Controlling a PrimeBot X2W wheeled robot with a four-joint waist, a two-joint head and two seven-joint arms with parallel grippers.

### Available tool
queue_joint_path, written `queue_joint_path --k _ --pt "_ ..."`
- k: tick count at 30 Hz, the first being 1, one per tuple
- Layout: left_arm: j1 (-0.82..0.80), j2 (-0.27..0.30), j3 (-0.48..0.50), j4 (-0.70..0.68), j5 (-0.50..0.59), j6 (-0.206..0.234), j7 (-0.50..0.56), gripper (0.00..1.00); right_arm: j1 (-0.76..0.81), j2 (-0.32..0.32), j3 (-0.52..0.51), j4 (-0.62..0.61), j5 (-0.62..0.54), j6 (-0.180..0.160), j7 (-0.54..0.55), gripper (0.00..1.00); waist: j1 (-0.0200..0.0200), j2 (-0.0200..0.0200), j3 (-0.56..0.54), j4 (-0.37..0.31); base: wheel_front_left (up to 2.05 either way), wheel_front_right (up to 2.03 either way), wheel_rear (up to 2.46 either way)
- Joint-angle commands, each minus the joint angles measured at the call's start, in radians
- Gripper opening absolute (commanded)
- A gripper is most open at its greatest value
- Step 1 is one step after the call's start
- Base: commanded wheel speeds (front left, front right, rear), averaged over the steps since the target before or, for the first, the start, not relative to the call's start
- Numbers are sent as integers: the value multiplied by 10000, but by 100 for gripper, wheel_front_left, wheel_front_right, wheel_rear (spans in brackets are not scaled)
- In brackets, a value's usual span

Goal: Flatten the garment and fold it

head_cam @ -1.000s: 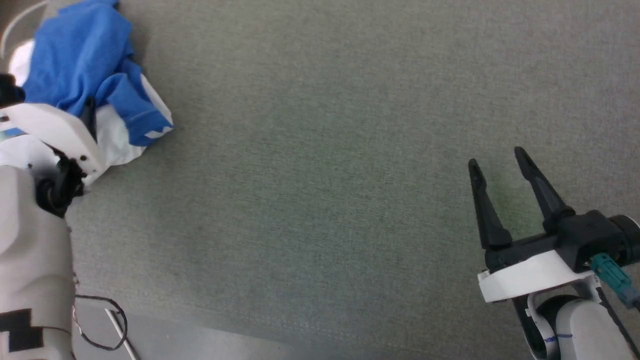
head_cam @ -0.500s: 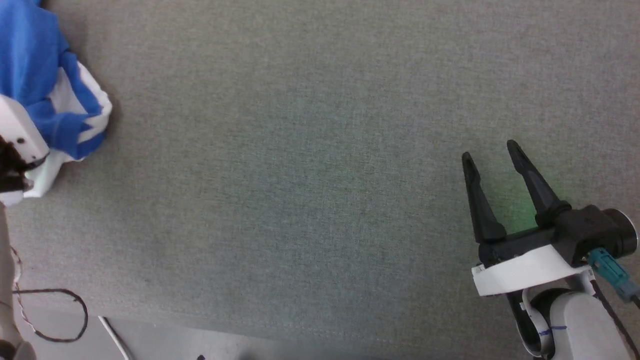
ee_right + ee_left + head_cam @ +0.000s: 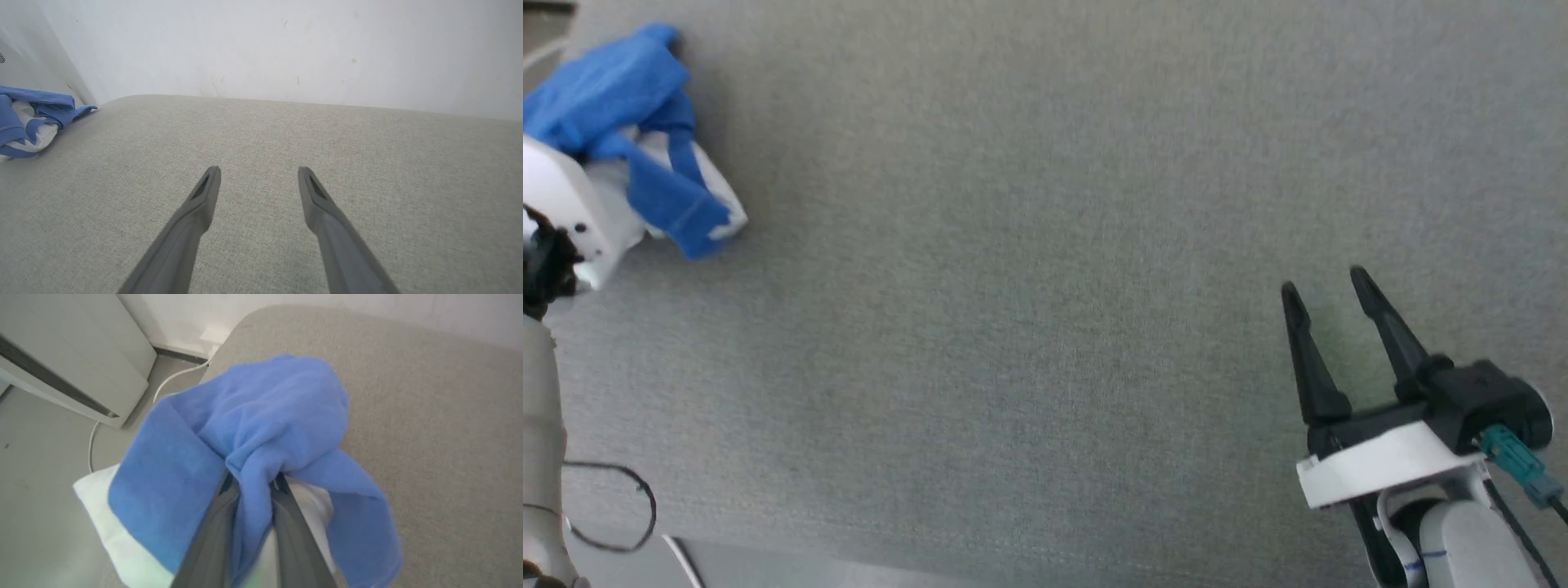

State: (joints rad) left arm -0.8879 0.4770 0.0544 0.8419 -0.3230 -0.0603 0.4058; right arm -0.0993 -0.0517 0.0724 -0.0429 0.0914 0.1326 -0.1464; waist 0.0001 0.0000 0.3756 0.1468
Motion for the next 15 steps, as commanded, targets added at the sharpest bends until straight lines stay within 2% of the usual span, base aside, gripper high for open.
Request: queue_joint_path --k 1,7,15 --pt "-62 29 -90 -225 183 98 -524 0 179 9 -66 75 128 -19 -96 100 -1 0 -1218 92 0 0 0" --pt "-308 15 -404 -791 735 272 -3127 0 787 12 -192 312 609 -19 -211 100 -1 0 -2665 -22 0 0 0" --pt "-707 -312 -889 -977 978 -42 -5456 0 1407 13 -560 312 887 -19 -160 100 -1 0 -3805 -804 0 0 0"
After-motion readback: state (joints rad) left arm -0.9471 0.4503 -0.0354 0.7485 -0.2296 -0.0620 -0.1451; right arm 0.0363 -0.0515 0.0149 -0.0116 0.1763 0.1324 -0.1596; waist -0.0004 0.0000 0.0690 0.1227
